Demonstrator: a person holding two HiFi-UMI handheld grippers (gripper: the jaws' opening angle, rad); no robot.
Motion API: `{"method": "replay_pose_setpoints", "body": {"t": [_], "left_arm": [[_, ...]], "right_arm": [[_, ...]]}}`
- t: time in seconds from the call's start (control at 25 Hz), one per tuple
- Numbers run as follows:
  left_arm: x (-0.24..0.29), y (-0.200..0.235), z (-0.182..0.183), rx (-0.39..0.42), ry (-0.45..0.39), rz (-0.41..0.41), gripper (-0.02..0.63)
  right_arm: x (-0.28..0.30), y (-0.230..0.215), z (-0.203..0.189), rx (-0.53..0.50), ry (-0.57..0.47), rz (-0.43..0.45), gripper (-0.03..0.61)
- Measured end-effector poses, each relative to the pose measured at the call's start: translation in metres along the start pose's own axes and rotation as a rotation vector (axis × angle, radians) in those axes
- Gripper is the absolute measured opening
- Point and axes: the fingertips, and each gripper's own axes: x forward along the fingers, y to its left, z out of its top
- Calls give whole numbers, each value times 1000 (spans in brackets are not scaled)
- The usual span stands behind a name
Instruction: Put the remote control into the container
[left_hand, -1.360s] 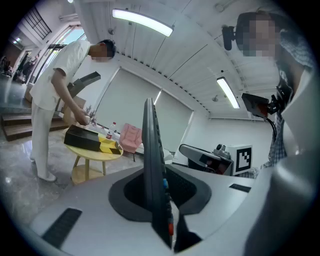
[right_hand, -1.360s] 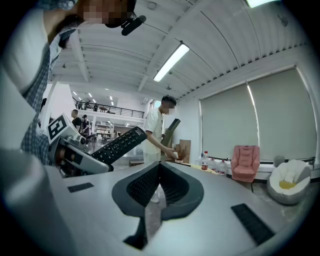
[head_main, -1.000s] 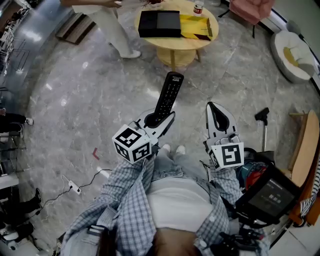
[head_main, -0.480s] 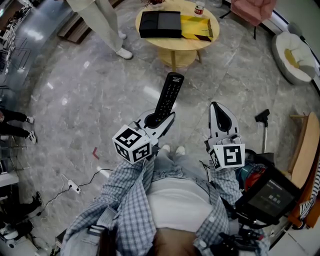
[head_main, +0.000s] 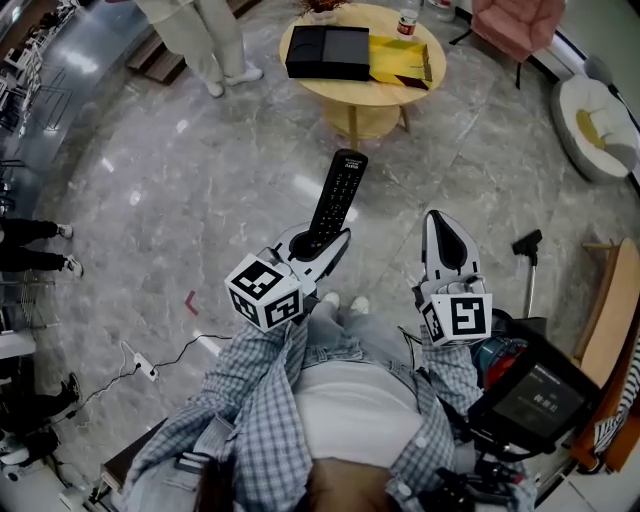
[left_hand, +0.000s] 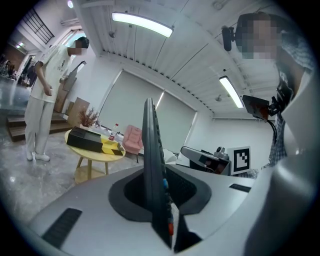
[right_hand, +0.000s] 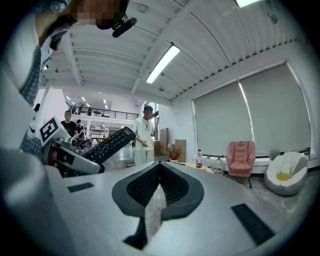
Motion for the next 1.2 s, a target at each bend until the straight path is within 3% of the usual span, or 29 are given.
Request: {"method": "replay_pose_setpoints", "body": {"t": [0.44, 0.8, 1.2], "left_arm": [[0, -17, 0, 12, -16, 24, 80], [14, -24, -6, -94, -77, 4, 80], [30, -32, -9, -48, -33, -11, 80]], "right_arm": [[-16, -7, 3, -16, -18, 23, 8], [-39, -30, -10, -13, -15, -15, 8], [-47, -47, -14, -13, -20, -67, 8]]}}
